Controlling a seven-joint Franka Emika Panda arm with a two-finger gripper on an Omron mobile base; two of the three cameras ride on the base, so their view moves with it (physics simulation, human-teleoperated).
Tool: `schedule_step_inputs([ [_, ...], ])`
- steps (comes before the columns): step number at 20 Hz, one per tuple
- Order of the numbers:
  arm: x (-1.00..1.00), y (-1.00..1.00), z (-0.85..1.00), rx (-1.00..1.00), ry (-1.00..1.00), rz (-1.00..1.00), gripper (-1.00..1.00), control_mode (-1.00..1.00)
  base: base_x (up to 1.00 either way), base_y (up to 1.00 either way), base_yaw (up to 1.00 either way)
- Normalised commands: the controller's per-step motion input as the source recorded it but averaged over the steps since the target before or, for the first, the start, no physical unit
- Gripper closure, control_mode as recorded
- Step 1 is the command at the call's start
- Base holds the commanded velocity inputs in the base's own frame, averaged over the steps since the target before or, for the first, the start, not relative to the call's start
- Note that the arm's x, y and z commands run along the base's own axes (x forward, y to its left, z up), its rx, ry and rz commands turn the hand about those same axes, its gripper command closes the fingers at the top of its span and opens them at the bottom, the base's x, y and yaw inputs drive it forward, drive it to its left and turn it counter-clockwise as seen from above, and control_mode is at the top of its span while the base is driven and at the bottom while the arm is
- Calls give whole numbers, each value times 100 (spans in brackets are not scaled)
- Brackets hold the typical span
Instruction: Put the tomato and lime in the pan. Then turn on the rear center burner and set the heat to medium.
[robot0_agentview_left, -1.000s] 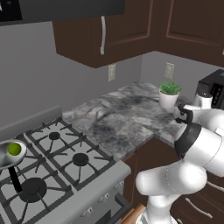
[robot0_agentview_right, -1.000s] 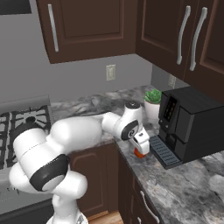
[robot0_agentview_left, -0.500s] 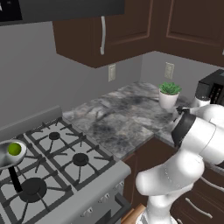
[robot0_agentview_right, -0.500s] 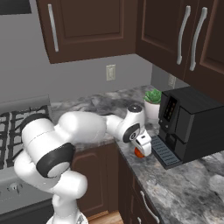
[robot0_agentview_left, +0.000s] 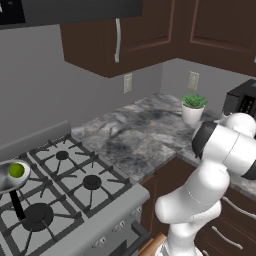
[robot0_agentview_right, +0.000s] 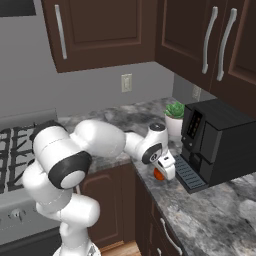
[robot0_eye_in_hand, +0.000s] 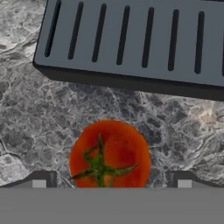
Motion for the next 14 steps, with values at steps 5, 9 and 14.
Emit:
schedule_step_inputs([
  [5,8,-3,-27,0,0,0,-100,-100,0,0,0],
  [9,11,-4,-25,0,0,0,-100,-100,0,0,0],
  [14,1,0,0,0,0,0,100,-100,0,0,0],
])
